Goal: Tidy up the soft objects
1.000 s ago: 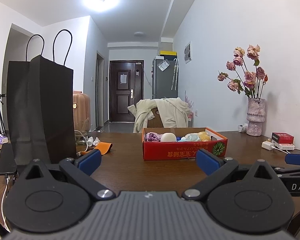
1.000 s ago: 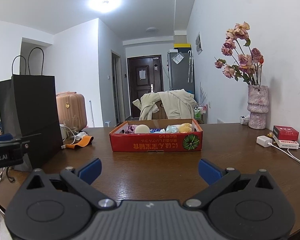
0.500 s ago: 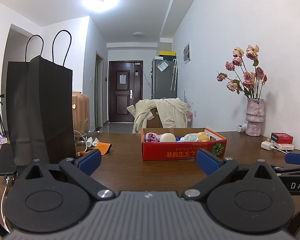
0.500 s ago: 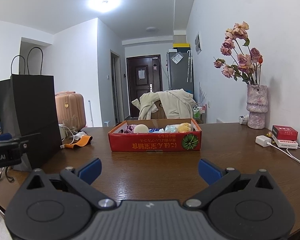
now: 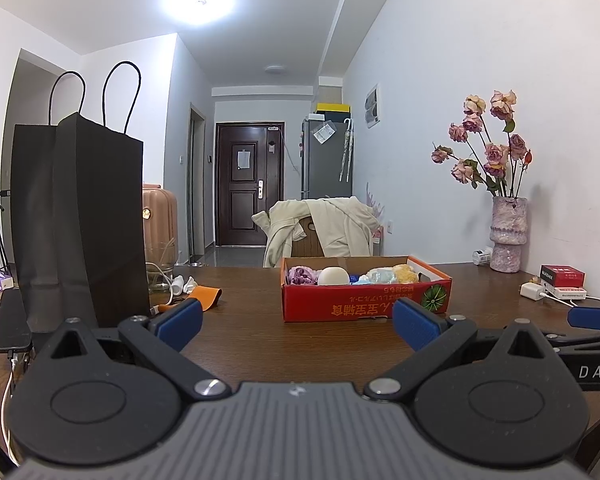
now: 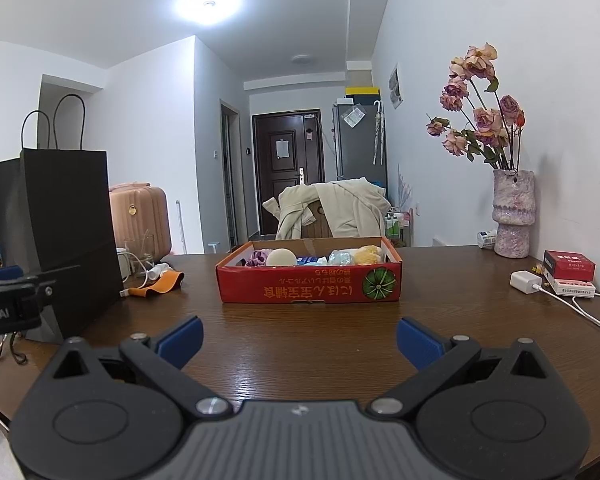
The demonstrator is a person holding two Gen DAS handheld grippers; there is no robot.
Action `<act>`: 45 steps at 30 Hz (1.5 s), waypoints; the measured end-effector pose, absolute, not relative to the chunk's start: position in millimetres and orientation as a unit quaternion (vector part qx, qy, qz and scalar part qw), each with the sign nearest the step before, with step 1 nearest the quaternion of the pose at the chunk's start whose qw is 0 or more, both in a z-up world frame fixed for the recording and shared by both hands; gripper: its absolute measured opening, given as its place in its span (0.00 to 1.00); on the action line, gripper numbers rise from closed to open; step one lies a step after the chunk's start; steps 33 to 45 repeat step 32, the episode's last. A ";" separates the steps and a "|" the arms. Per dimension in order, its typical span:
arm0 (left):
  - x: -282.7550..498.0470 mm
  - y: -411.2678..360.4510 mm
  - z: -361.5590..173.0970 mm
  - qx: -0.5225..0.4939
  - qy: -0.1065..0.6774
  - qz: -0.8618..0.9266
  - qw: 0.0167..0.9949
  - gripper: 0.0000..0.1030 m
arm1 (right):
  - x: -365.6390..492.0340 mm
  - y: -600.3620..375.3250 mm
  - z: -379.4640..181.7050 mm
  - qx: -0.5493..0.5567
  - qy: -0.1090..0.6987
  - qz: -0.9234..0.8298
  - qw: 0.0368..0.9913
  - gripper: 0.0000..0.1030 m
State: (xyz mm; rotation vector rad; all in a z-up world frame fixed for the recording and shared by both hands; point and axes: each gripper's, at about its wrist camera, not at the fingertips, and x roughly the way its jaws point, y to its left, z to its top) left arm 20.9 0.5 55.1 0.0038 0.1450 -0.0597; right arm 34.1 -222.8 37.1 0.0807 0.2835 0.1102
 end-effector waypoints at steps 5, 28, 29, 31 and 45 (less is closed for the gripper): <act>20.9 0.7 55.0 0.002 0.072 -0.030 0.997 1.00 | 34.1 -223.2 37.2 0.040 0.140 0.055 0.988 1.00; 17.0 2.5 58.7 0.007 0.051 -0.033 0.998 1.00 | 29.9 -222.3 40.5 0.032 0.126 0.055 0.990 1.00; 16.7 2.7 59.4 0.007 0.049 -0.034 0.998 1.00 | 29.0 -221.9 40.7 0.031 0.124 0.055 0.990 1.00; 16.5 3.4 59.9 0.003 0.047 -0.033 0.998 1.00 | 27.9 -221.5 40.5 0.031 0.122 0.055 0.991 1.00; 15.6 3.5 59.4 0.003 0.045 -0.035 0.998 1.00 | 28.4 -221.2 40.3 0.031 0.122 0.054 0.991 1.00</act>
